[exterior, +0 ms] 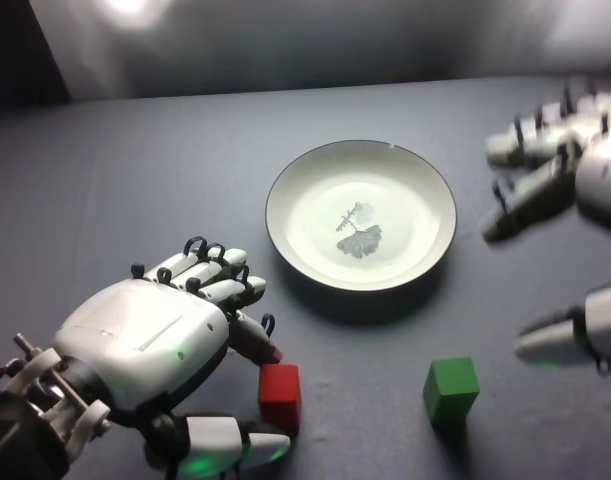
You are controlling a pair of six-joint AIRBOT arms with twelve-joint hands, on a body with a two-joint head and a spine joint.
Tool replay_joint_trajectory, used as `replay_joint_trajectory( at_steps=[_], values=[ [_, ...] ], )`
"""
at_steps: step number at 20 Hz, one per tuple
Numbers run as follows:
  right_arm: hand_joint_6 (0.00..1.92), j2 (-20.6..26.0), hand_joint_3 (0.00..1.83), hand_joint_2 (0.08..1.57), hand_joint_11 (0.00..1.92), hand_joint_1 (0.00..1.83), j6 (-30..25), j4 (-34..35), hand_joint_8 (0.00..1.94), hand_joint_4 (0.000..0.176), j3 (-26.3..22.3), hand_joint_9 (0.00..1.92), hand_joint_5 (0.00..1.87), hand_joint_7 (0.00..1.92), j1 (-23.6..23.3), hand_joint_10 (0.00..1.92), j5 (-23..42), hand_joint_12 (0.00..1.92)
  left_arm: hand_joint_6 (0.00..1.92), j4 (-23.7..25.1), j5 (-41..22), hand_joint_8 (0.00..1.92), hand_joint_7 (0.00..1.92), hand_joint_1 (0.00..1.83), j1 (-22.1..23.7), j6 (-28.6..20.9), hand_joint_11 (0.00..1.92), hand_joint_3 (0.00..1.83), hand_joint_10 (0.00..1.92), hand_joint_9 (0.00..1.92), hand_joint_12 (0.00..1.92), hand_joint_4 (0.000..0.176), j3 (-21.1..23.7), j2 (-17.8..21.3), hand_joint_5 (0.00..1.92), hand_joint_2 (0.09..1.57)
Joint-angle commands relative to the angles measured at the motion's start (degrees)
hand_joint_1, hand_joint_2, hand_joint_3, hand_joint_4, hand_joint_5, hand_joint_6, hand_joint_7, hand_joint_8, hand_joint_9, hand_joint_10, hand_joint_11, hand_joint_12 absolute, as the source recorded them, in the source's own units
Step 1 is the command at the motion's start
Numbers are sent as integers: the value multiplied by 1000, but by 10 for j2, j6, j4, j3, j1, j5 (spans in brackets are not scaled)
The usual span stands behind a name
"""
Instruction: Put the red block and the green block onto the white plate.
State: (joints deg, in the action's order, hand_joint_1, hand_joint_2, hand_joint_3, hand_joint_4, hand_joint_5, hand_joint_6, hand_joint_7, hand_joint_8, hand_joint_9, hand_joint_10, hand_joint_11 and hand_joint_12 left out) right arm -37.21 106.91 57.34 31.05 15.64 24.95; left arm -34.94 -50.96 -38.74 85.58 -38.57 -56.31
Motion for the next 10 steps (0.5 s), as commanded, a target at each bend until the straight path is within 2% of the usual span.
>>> replay_joint_trajectory(
  at_steps=[1,3,5,7,8,9,10],
  values=[
    [4,6,0,809,0,796,-3,-25,0,25,-2,151,751,177,-10,1,58,232,19,22,-61,0,268,593,2,-1,0,1,0,41,180,175,0,-4,929,1005],
    [5,4,5,822,0,774,9,-28,10,21,-2,184,760,226,-13,8,50,287,7,21,-65,5,260,565,2,0,0,0,5,37,156,176,-1,-9,916,1006],
    [0,3,1,822,0,777,8,-28,1,25,-3,160,725,193,-13,0,47,333,1,21,-67,0,238,590,2,0,0,0,1,10,3,176,-4,-14,908,987],
    [4,-3,0,820,0,770,10,-27,0,29,-2,154,734,188,-13,0,54,331,0,21,-70,2,242,584,2,0,0,0,5,22,0,176,-7,-18,903,995],
    [2,-11,1,822,0,773,28,-11,0,33,-2,156,717,188,-12,1,61,356,0,21,-71,1,242,550,2,0,0,5,2,15,0,176,-8,-19,899,1008],
    [8,-18,0,819,0,785,46,7,1,20,-2,169,740,191,-11,3,66,394,0,21,-71,0,220,522,2,0,0,8,0,5,0,176,-9,-20,888,1017],
    [7,-28,0,815,0,788,59,19,1,16,-2,165,764,187,-8,2,78,414,5,21,-72,5,230,559,2,-1,7,0,2,7,3,176,-10,-22,898,1002]
  ],
)
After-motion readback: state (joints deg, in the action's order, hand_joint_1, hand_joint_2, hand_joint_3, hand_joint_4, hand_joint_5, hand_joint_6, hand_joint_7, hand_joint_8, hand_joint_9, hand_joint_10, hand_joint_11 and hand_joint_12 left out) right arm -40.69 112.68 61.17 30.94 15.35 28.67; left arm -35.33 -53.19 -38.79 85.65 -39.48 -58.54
